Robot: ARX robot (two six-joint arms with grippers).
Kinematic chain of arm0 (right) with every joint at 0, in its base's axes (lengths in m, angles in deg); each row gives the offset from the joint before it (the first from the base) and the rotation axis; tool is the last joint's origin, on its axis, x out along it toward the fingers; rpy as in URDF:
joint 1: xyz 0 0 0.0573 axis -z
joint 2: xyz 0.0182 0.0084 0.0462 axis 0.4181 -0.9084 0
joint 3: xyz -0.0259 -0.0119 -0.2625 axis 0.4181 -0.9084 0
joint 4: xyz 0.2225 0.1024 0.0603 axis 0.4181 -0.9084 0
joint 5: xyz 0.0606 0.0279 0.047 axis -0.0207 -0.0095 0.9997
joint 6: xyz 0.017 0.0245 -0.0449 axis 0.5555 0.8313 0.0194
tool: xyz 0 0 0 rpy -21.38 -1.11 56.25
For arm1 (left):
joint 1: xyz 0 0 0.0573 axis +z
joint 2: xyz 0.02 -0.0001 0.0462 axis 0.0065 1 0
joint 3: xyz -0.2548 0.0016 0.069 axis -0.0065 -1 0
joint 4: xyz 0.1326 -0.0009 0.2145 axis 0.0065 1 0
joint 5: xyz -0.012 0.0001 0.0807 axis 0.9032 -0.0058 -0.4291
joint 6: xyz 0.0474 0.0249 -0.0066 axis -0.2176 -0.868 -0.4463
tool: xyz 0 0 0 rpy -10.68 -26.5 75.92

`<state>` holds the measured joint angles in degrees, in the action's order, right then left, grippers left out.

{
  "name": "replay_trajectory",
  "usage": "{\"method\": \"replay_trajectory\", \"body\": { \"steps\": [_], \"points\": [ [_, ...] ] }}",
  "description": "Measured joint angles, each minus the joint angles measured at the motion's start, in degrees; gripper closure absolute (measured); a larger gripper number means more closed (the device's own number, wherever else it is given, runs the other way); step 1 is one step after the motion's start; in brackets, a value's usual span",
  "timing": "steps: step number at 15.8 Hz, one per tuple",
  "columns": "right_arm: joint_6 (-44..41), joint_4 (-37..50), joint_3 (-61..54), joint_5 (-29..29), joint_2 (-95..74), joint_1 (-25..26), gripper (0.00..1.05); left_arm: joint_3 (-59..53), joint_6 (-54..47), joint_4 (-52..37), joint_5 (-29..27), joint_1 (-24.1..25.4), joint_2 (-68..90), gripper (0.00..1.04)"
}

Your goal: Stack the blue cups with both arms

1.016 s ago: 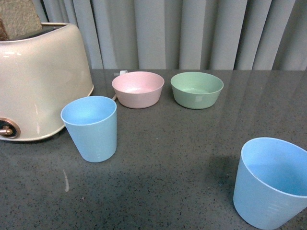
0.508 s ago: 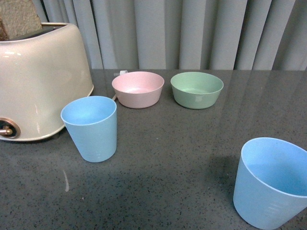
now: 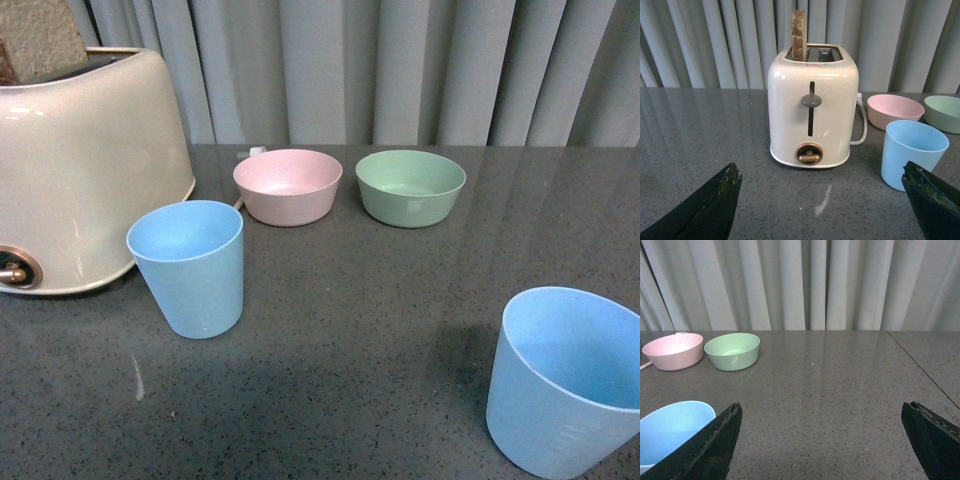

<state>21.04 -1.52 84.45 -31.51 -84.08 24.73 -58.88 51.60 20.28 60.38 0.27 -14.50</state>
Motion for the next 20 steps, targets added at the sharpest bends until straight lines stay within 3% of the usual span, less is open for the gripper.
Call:
{"method": "replay_trajectory", "body": {
  "steps": [13, 15, 17, 20],
  "points": [
    [0.00, 0.00, 0.00, 0.00, 0.00, 0.00, 0.07, 0.00, 0.00, 0.00, 0.00, 0.00, 0.00, 0.07],
    [0.00, 0.00, 0.00, 0.02, 0.00, 0.00, 0.07, 2.34, 1.97, 6.49, 1.07, -1.29, 4.00, 0.07],
    [0.00, -0.02, 0.00, 0.02, 0.00, 0.00, 0.07, 5.79, 2.12, 4.00, 1.05, -2.64, 5.64, 0.07],
    [0.00, -0.02, 0.00, 0.00, 0.00, 0.00, 0.07, 11.45, 1.81, -8.55, 3.23, -3.45, 17.88, 0.07]
  ]
}}
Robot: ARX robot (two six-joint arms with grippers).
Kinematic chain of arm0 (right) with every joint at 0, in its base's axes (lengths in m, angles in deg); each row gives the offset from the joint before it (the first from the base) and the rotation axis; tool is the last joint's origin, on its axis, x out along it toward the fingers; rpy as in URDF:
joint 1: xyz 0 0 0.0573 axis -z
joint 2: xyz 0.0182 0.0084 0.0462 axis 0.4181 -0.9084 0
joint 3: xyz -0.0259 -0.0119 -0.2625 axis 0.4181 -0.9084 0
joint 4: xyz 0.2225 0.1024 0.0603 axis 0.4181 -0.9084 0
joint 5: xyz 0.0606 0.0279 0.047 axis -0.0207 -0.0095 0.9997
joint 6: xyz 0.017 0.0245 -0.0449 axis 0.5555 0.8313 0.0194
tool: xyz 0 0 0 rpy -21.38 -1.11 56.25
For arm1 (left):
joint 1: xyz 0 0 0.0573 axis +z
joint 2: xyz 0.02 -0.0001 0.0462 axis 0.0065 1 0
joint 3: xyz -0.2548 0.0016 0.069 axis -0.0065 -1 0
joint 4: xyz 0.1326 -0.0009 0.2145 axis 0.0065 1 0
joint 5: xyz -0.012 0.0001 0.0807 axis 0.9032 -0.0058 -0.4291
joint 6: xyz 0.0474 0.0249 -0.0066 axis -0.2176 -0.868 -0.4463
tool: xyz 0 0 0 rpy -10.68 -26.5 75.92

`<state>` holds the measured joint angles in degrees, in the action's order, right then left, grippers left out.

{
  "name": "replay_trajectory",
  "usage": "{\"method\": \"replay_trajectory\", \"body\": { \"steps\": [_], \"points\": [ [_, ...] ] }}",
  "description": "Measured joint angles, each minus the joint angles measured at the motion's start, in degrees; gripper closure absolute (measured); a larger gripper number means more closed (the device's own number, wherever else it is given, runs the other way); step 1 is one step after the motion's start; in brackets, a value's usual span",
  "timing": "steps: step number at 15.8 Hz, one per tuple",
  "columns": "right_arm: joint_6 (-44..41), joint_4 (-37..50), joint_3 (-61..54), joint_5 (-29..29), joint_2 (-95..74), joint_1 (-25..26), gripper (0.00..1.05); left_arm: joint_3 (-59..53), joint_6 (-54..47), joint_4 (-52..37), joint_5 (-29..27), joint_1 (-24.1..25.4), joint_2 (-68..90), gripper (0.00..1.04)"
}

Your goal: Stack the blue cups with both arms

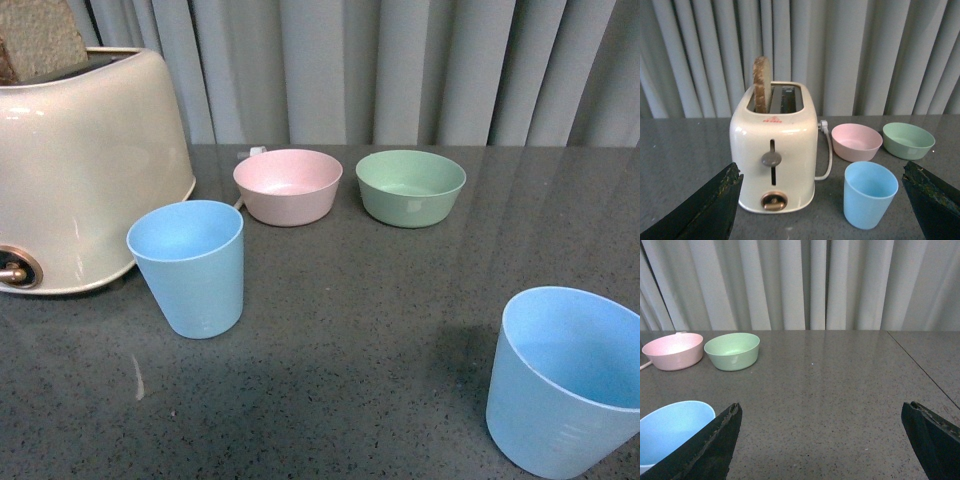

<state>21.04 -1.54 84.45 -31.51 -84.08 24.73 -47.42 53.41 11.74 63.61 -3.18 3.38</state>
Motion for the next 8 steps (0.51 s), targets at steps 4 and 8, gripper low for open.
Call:
{"method": "replay_trajectory", "body": {
  "steps": [4, 8],
  "points": [
    [0.00, 0.02, 0.00, 0.00, 0.00, 0.00, 0.07, 15.93, -3.67, -16.02, 6.64, -0.33, 30.88, 0.07],
    [0.00, 0.02, 0.00, 0.00, 0.00, 0.00, 0.07, 29.14, -4.55, -1.66, 10.75, -8.52, 50.51, 0.07]
  ]
}}
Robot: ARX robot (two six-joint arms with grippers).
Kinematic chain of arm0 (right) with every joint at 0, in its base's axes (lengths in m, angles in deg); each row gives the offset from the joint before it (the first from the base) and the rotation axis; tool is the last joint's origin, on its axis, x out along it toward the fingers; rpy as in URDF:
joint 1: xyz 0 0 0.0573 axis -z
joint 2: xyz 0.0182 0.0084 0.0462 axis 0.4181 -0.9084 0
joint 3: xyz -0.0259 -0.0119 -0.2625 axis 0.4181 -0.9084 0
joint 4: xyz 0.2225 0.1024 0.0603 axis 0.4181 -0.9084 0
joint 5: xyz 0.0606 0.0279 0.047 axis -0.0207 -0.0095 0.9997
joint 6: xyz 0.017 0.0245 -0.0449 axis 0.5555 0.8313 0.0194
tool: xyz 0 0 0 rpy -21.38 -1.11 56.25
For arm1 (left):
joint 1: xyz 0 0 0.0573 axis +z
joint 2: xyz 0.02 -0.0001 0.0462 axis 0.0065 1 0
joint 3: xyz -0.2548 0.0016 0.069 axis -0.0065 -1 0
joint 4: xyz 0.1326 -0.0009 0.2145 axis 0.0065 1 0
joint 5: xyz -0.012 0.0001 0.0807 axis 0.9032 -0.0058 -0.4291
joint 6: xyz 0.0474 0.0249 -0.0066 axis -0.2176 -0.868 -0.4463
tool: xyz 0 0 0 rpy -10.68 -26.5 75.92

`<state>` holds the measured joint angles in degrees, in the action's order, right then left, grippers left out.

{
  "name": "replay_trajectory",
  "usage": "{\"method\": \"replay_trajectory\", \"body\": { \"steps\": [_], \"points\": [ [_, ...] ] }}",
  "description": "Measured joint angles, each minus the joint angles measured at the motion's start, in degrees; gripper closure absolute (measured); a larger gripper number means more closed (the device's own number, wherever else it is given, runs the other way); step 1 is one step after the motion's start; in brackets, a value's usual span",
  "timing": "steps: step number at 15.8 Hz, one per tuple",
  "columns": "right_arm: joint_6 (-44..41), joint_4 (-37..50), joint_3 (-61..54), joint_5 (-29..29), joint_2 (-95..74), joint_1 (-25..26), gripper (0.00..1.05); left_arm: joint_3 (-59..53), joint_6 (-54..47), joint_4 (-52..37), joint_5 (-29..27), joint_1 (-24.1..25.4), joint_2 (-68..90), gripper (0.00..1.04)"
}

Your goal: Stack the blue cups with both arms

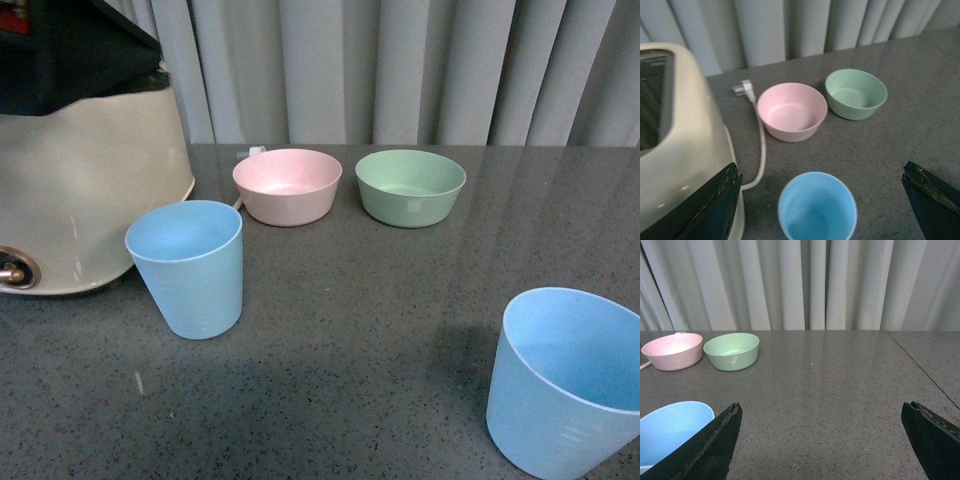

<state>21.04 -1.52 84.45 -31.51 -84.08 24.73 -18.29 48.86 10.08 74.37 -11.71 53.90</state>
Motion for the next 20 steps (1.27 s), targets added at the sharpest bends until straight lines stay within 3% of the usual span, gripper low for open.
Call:
{"method": "replay_trajectory", "body": {
  "steps": [4, 8, 13, 16, 19, 20],
  "points": [
    [0.00, 0.00, 0.00, 0.02, 0.00, 0.00, 0.07, 7.26, 0.13, 12.24, -0.72, -7.74, 8.22, 0.07],
    [0.00, 0.00, 0.00, 0.00, 0.00, 0.00, 0.07, 8.76, 0.02, 17.64, -2.95, -8.63, 11.93, 0.07],
    [0.00, 0.00, 0.00, 0.02, 0.00, 0.00, 0.07, 9.07, -0.28, 19.08, -3.56, -10.78, 14.53, 0.07],
    [0.00, 0.00, 0.00, 0.02, 0.00, 0.00, 0.07, 9.14, -5.62, 16.15, -8.61, -10.97, 17.92, 0.07],
    [0.00, 0.00, 0.00, 0.02, 0.00, 0.00, 0.07, 10.62, -10.10, 17.68, -7.76, -10.82, 19.78, 0.07],
    [0.00, 0.00, 0.00, 0.02, 0.00, 0.00, 0.07, 10.93, -10.80, 18.03, -7.23, -11.21, 19.89, 0.19]
  ]
}}
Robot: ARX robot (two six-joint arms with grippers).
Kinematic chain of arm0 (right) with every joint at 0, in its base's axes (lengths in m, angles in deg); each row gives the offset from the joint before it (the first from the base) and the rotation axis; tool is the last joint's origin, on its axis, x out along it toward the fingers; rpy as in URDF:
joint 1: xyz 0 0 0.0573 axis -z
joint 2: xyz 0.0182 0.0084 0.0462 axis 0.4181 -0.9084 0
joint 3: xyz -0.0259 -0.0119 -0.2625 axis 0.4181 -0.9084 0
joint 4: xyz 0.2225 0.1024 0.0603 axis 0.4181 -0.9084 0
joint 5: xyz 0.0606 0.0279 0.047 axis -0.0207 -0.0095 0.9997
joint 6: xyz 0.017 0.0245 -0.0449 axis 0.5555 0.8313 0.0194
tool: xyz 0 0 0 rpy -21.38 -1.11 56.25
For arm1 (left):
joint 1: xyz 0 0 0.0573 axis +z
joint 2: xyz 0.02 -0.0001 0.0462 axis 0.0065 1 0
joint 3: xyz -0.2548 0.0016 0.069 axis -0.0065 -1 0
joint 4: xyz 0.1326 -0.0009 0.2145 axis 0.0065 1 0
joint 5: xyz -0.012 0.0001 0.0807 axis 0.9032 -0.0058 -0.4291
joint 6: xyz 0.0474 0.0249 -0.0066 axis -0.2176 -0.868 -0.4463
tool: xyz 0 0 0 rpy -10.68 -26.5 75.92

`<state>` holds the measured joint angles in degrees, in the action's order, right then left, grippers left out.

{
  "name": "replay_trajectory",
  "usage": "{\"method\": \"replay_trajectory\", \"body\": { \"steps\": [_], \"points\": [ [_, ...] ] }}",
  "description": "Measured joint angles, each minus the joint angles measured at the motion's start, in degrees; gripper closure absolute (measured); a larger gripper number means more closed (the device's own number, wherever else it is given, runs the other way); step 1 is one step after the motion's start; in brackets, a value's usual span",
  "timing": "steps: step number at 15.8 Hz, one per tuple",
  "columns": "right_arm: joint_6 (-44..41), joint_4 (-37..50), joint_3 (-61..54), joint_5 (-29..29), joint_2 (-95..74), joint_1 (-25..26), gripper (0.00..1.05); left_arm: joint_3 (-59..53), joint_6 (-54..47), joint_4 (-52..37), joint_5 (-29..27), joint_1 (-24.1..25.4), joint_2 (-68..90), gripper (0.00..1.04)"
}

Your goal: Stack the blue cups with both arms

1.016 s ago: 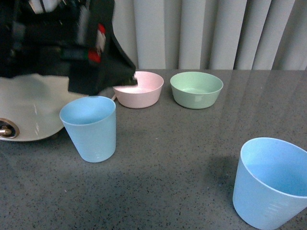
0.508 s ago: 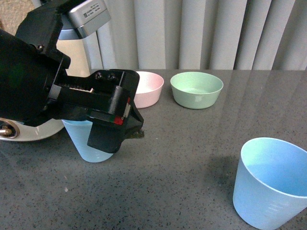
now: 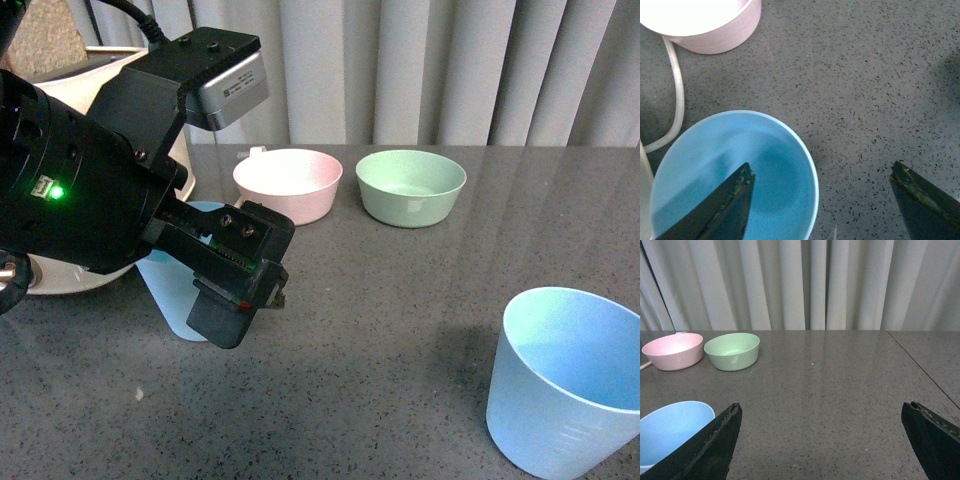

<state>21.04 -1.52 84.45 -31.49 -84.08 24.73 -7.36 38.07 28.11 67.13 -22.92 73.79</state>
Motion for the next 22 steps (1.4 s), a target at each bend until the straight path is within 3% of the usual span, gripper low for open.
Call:
{"method": "replay_trajectory", "body": {
  "steps": [7, 11, 16, 22],
  "points": [
    [0.00, 0.00, 0.00, 0.00, 0.00, 0.00, 0.07, 1.68, -1.60, 1.92, 0.09, -0.46, 0.59, 1.03],
    [0.00, 0.00, 0.00, -0.02, 0.00, 0.00, 0.07, 2.97, -3.10, 6.08, 1.22, -2.89, -2.36, 1.03],
    [0.00, 0.00, 0.00, 0.00, 0.00, 0.00, 0.07, 4.11, -6.49, 6.91, 1.33, -12.92, -1.95, 1.03],
    [0.00, 0.00, 0.00, -0.02, 0.00, 0.00, 0.07, 6.47, -8.94, 7.32, 1.03, -15.85, 2.80, 1.03]
  ]
}}
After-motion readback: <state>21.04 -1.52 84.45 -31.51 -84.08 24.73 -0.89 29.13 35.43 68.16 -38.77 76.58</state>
